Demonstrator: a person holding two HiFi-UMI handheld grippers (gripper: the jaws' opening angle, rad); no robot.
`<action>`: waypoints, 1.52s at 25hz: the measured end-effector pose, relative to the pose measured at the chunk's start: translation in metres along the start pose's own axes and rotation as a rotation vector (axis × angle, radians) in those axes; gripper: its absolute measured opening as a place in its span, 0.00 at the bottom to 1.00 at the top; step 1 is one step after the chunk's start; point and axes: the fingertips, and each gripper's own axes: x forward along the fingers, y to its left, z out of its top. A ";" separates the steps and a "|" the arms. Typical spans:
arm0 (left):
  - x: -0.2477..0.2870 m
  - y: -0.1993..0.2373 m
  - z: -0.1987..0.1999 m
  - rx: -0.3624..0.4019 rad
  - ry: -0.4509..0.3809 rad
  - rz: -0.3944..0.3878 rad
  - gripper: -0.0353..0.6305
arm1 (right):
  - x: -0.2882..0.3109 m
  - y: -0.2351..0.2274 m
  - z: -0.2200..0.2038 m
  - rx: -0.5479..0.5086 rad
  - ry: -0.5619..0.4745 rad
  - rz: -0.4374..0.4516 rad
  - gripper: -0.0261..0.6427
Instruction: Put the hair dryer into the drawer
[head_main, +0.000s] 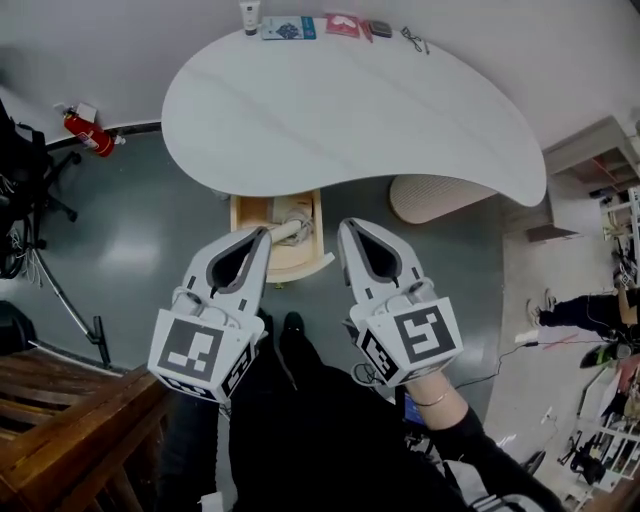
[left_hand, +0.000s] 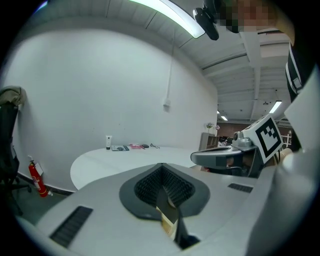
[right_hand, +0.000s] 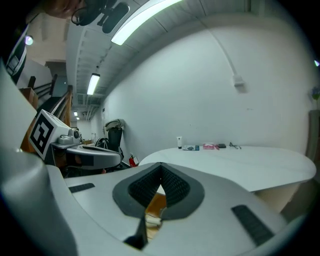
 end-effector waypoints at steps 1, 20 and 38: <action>-0.001 -0.001 0.005 0.003 -0.011 -0.001 0.07 | -0.003 0.001 0.005 -0.003 -0.012 0.002 0.04; -0.023 -0.016 0.060 0.040 -0.142 -0.003 0.07 | -0.033 0.008 0.059 -0.002 -0.192 0.020 0.04; -0.048 -0.014 0.084 0.066 -0.214 0.032 0.07 | -0.058 0.017 0.090 -0.040 -0.320 -0.003 0.04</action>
